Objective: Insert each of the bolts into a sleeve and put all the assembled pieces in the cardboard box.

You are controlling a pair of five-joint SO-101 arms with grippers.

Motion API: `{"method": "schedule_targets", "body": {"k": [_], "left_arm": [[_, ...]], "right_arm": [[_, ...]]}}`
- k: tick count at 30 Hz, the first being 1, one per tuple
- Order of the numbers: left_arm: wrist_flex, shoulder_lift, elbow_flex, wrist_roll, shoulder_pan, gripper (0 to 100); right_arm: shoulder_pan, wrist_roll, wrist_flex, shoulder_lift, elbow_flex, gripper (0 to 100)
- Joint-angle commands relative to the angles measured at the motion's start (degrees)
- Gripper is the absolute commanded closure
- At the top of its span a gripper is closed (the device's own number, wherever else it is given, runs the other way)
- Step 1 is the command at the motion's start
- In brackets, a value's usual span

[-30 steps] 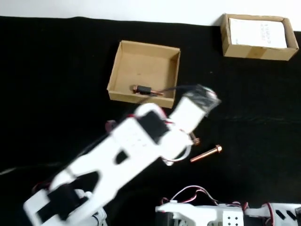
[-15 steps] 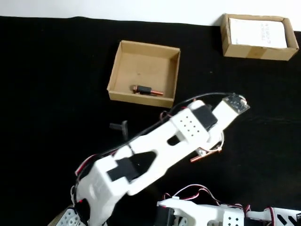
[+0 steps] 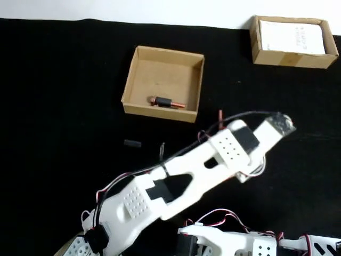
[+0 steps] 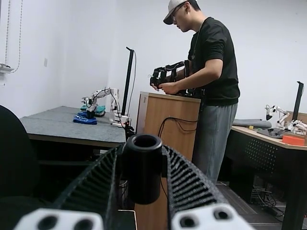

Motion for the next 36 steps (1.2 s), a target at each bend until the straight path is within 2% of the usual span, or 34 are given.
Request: {"method": "schedule_targets", "body": {"k": [1, 19, 21, 24, 25, 27, 31, 36], "left_arm": [[-0.6, -0.5, -2.1, -0.2, 1.4, 84], [-9.2, 8.4, -2.3, -0.3, -1.5, 84], [-9.9, 9.3, -2.3, -0.3, -1.9, 88], [-11.3, 9.9, -2.3, -0.3, -2.0, 100], [-11.3, 9.8, -2.3, -0.3, -2.0, 98], [-11.3, 9.6, -2.6, -0.3, -1.9, 100], [-9.2, 9.6, -9.5, -0.2, -1.9, 99], [1.9, 9.6, -27.9, 0.0, -1.7, 99]], "right_arm": [[0.1, 0.4, -1.4, -0.4, 6.1, 99.1], [0.1, 1.4, -1.4, -0.4, 6.1, 99.1], [0.1, 1.4, -1.3, -0.4, 6.0, 99.1], [0.1, 1.4, -1.3, -0.4, 6.1, 99.1], [0.1, 1.4, -1.3, -0.4, 6.1, 99.1], [0.1, 1.2, -1.3, -0.4, 6.2, 99.1], [-1.2, 1.1, -0.8, -0.4, 6.4, 99.1], [-5.8, 1.3, 2.0, -0.4, 8.0, 99.1]]}}
